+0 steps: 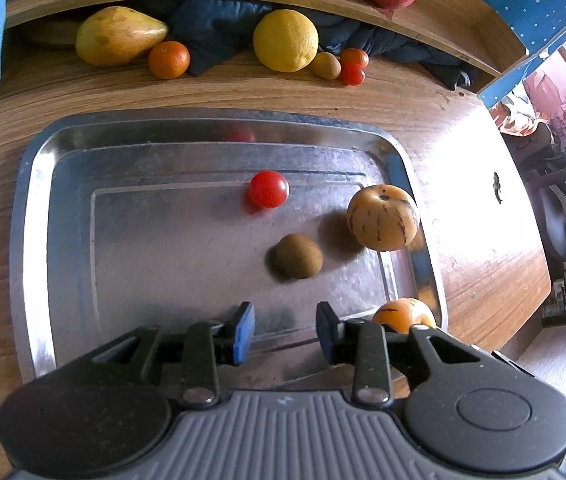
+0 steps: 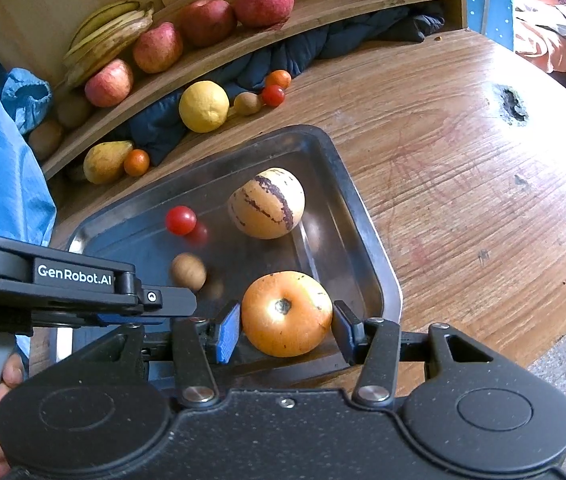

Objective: Organize fruits
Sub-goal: 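Lower both fruits onto the steel tray and open both grippers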

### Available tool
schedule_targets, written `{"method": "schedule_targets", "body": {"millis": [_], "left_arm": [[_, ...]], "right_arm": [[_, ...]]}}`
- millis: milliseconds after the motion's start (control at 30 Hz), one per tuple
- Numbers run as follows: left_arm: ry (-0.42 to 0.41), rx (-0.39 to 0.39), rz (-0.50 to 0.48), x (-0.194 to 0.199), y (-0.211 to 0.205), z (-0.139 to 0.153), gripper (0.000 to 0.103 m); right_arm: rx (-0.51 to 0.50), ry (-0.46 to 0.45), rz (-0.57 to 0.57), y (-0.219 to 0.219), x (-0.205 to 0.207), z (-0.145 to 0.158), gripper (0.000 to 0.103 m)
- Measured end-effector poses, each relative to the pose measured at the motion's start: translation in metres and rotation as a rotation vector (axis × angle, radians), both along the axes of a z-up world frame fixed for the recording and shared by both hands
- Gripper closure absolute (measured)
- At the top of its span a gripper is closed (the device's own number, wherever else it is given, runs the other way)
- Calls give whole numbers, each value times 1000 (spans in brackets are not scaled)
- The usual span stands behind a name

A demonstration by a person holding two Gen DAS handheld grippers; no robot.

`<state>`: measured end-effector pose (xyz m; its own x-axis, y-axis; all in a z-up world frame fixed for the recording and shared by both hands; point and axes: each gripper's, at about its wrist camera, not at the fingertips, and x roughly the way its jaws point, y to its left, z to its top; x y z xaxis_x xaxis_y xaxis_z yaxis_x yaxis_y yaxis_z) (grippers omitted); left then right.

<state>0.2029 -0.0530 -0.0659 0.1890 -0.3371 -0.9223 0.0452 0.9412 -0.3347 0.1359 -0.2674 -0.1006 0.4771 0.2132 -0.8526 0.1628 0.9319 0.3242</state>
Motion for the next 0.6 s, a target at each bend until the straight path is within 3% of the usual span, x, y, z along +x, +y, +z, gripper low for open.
{"method": "schedule_targets", "body": {"millis": [167, 300, 600], "left_arm": [[-21, 4, 14, -11, 5, 8, 48], [-40, 11, 32, -22, 14, 17, 41], [-79, 60, 75, -54, 43, 34, 14]], "right_arm": [[-4, -17, 6, 2, -7, 6, 50], [-7, -32, 13, 4, -16, 11, 44], [-1, -77, 33, 11, -37, 24, 29]]}}
